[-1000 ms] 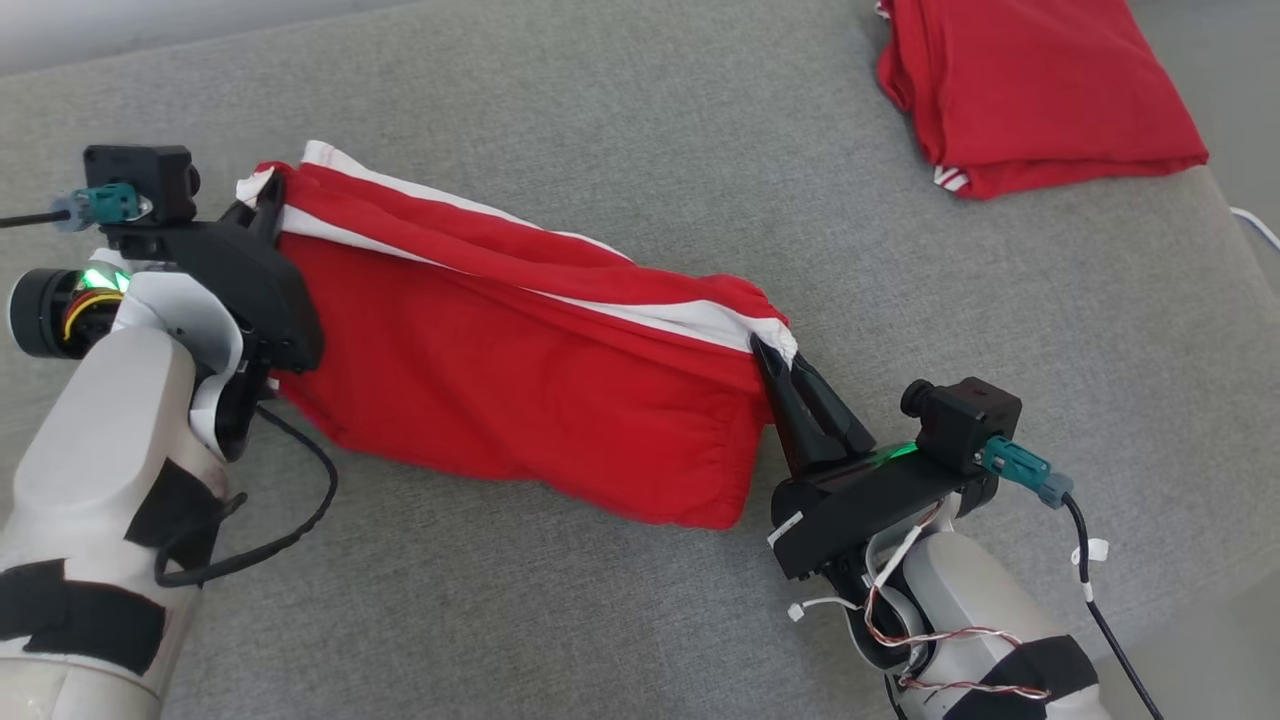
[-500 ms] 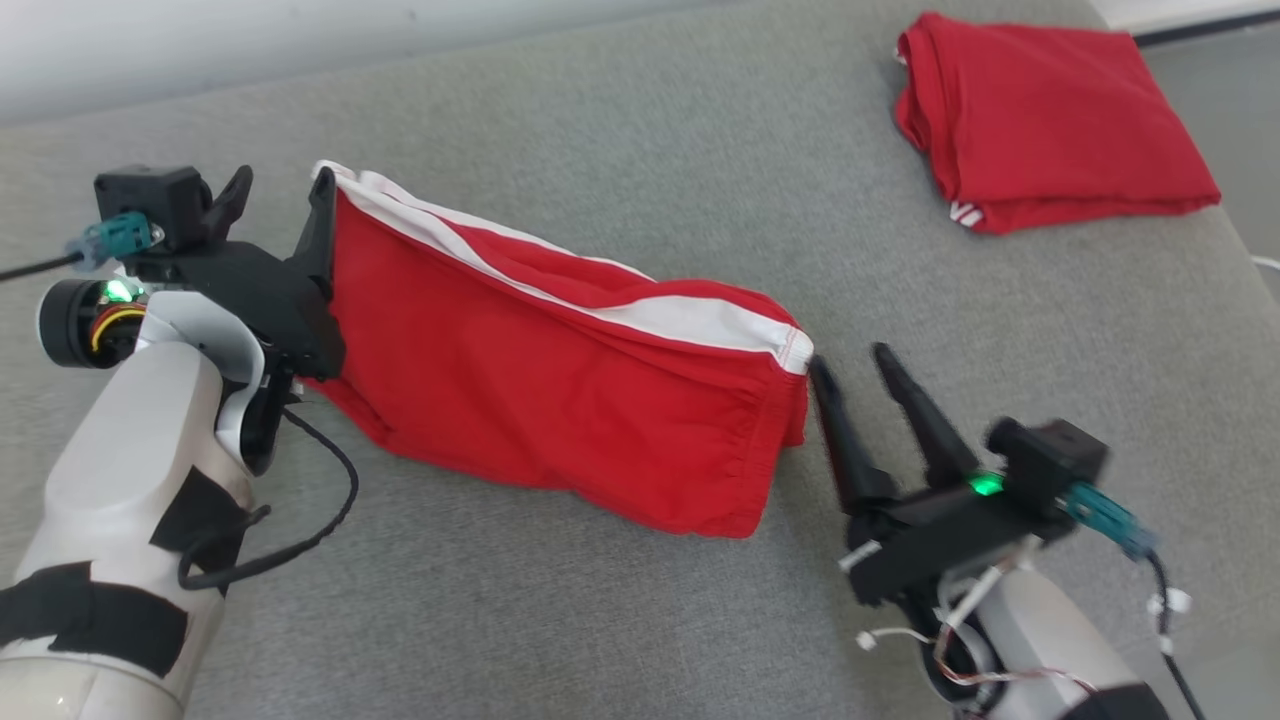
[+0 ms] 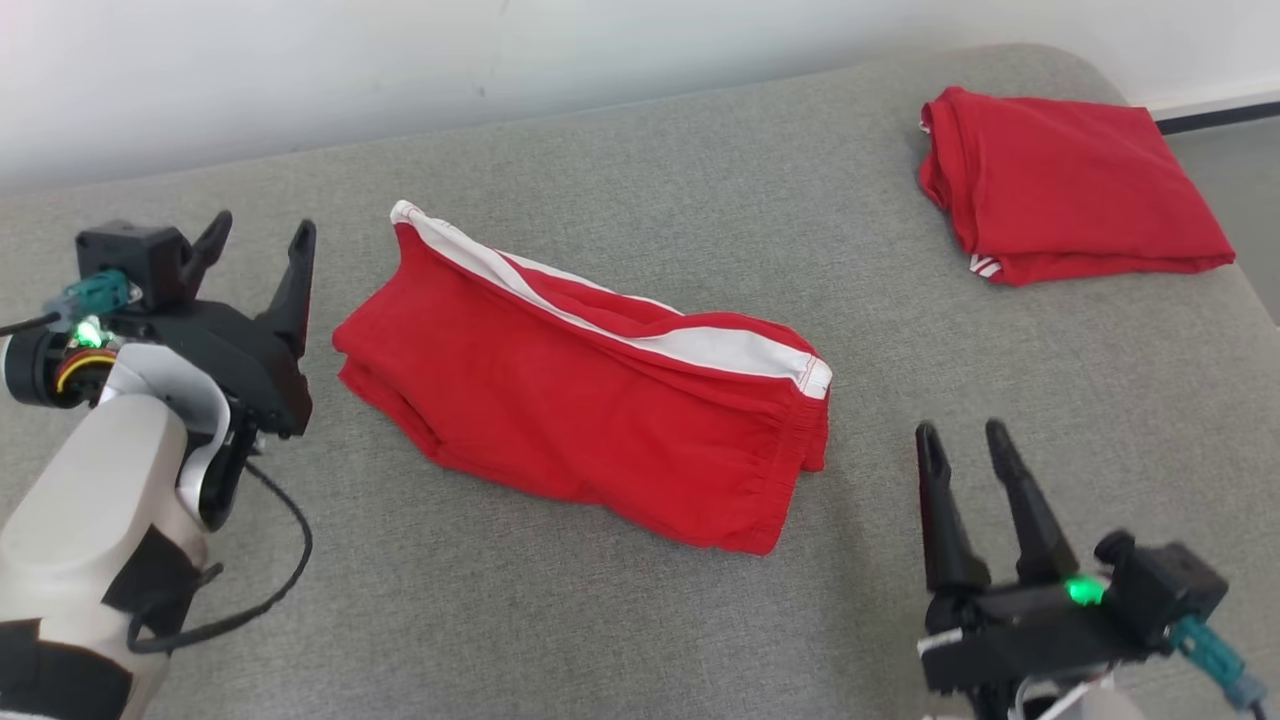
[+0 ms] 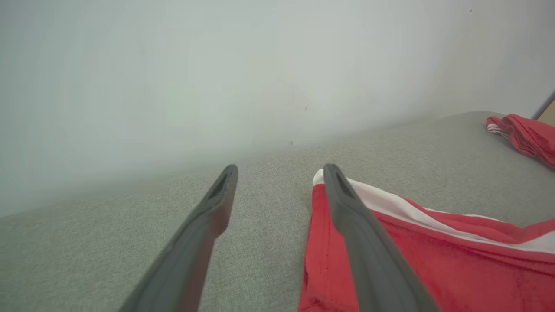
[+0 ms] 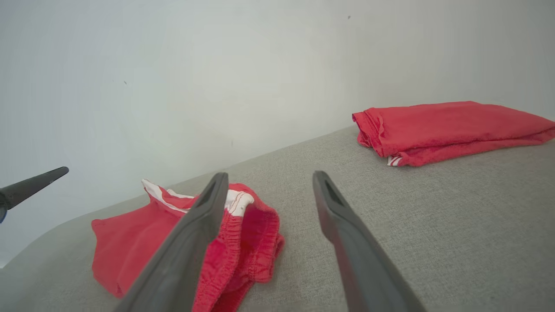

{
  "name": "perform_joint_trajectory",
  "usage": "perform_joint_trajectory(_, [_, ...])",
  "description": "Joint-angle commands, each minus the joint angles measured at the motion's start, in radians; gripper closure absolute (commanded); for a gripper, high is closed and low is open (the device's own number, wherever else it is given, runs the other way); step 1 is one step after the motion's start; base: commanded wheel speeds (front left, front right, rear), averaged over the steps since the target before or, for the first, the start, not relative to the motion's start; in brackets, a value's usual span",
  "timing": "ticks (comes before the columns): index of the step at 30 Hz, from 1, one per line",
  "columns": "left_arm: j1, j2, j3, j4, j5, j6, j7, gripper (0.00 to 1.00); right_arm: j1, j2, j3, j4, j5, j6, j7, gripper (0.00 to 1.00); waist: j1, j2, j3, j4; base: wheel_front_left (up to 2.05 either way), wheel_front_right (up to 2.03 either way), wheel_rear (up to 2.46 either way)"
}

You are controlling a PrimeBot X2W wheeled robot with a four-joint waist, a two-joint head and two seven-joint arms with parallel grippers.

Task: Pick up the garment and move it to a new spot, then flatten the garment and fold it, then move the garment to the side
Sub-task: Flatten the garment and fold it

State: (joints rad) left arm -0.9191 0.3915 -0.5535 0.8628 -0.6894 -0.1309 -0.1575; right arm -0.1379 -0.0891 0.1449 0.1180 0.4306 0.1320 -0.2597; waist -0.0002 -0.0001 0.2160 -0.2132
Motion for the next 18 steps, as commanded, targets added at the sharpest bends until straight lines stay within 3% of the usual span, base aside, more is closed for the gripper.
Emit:
perform_joint_trajectory(1, [0.019,0.004,-0.014,-0.007,-0.008,0.001,0.008,0.00,0.021,0.006,-0.003,-0.009,-0.007,-0.003,0.002,0.00,0.0002,0.0001,0.003,-0.007,0.00,0.00,0.00])
perform_joint_trajectory(9, [0.028,0.059,-0.145,-0.018,0.022,0.001,0.115,0.00,0.065,0.031,0.014,-0.065,-0.056,-0.003,0.009,0.00,0.0002,0.0001,0.021,-0.046,0.00,0.00,0.00])
perform_joint_trajectory(18, [0.036,0.091,-0.292,0.022,-0.032,0.002,0.300,0.00,0.055,0.037,0.015,-0.083,-0.079,-0.003,0.018,0.00,0.0002,0.0001,0.035,-0.071,0.00,0.00,0.00])
